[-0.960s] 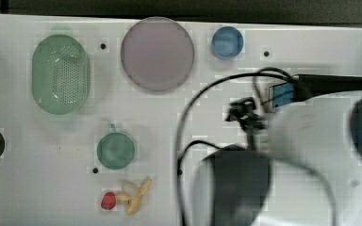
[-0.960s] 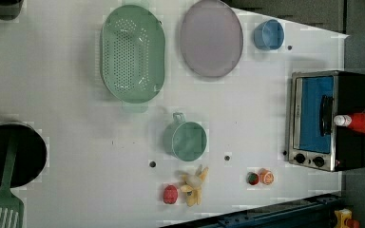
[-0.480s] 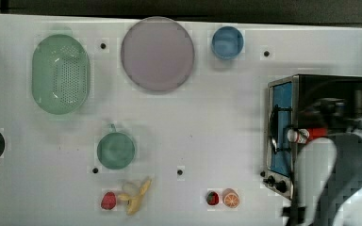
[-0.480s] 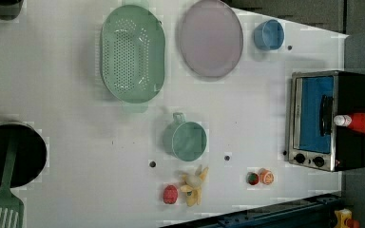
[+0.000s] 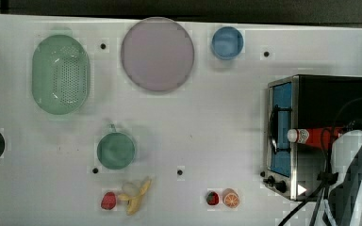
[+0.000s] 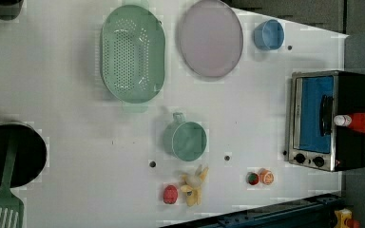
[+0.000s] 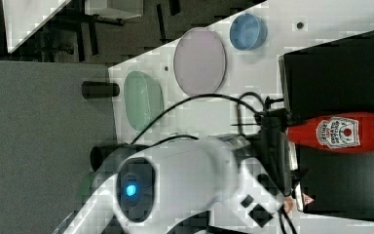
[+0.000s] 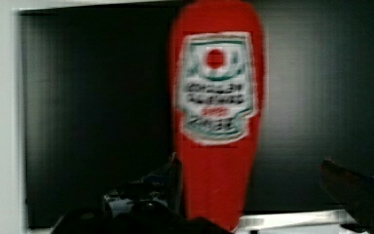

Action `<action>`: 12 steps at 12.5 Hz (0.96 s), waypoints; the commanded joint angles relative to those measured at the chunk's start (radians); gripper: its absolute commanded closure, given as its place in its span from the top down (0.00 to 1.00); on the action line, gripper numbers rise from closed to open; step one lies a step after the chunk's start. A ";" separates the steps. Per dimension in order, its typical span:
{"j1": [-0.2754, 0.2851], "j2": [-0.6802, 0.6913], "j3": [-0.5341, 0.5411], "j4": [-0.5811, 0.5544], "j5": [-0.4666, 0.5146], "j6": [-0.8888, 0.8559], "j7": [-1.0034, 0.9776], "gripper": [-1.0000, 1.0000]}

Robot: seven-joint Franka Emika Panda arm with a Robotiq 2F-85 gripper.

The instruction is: Pick Ketchup from oven and place it on table.

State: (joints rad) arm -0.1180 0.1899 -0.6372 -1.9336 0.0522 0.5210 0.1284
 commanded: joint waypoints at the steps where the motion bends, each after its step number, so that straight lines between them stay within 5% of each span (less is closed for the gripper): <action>1: -0.006 -0.003 0.001 0.072 -0.013 0.026 0.011 1.00; 11: -0.036 0.167 0.000 0.080 0.139 0.109 -0.127 1.00; 12: -0.036 0.170 0.001 0.078 0.139 0.108 -0.127 0.87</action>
State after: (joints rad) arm -0.1560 0.3958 -0.6367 -1.8828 0.1885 0.6255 0.0584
